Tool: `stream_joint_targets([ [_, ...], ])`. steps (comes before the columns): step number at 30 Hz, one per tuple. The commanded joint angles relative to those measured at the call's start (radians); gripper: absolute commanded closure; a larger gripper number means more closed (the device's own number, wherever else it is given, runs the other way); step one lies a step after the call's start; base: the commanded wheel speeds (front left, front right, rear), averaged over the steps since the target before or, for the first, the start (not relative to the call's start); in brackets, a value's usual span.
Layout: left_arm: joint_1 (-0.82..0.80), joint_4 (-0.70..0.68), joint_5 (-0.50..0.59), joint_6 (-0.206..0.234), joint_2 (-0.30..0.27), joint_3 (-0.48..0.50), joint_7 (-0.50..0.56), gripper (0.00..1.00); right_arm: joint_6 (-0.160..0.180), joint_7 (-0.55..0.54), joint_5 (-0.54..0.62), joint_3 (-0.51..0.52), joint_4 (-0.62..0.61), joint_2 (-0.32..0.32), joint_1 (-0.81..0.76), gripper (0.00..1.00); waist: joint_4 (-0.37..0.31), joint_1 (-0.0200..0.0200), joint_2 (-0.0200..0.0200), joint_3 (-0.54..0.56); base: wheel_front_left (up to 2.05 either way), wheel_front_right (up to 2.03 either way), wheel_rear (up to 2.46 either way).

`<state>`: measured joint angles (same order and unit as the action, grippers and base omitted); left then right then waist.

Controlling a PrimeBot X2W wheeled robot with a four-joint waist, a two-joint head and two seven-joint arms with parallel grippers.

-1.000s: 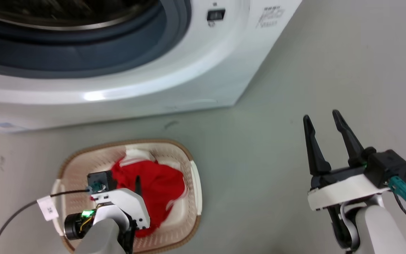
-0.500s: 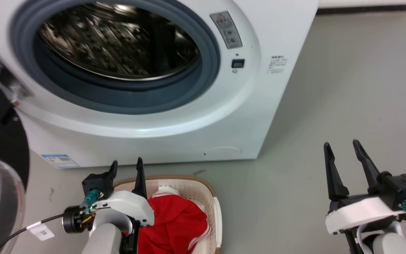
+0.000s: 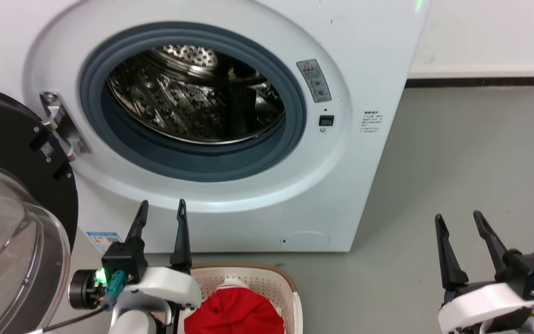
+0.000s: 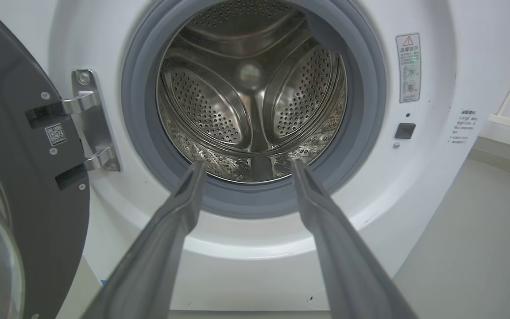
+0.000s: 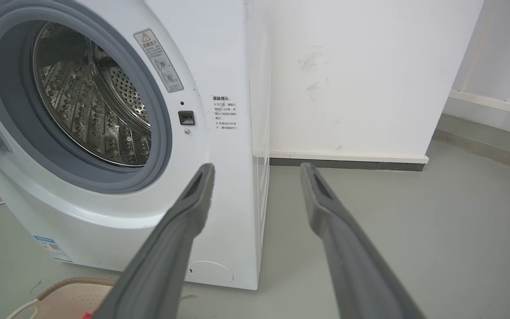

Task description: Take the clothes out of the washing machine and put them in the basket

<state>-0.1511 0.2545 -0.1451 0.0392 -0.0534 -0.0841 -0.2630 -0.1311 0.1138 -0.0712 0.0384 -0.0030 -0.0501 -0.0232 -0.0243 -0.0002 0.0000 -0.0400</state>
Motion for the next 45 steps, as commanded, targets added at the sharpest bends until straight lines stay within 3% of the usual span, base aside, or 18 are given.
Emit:
stream_joint_targets([
  [1,0.025,-0.014,0.013,-0.002,-0.007,-0.004,-0.002,0.0,0.001,-0.007,0.005,0.003,-0.012,0.0,-0.023,0.0,0.004,0.0002,0.0,0.027,0.0,0.0,0.0],
  [29,0.05,0.014,-0.004,-0.004,-0.036,-0.014,-0.002,0.0,0.001,-0.024,-0.018,0.011,-0.05,0.0,-0.077,0.0,0.003,0.0002,0.0,0.05,0.0,0.0,0.0],
  [30,0.045,0.016,-0.004,-0.004,-0.032,-0.011,0.0,1.0,0.0,-0.026,-0.016,0.012,-0.048,0.0,-0.073,1.0,0.002,0.0002,0.0,0.05,0.0,0.0,0.0],
  [45,0.042,0.026,-0.254,-0.033,-0.024,0.032,0.072,1.0,0.0,-0.048,-0.292,0.006,0.008,-0.011,-0.04,1.0,0.005,0.0002,0.0,0.048,0.0,0.0,0.0],
])
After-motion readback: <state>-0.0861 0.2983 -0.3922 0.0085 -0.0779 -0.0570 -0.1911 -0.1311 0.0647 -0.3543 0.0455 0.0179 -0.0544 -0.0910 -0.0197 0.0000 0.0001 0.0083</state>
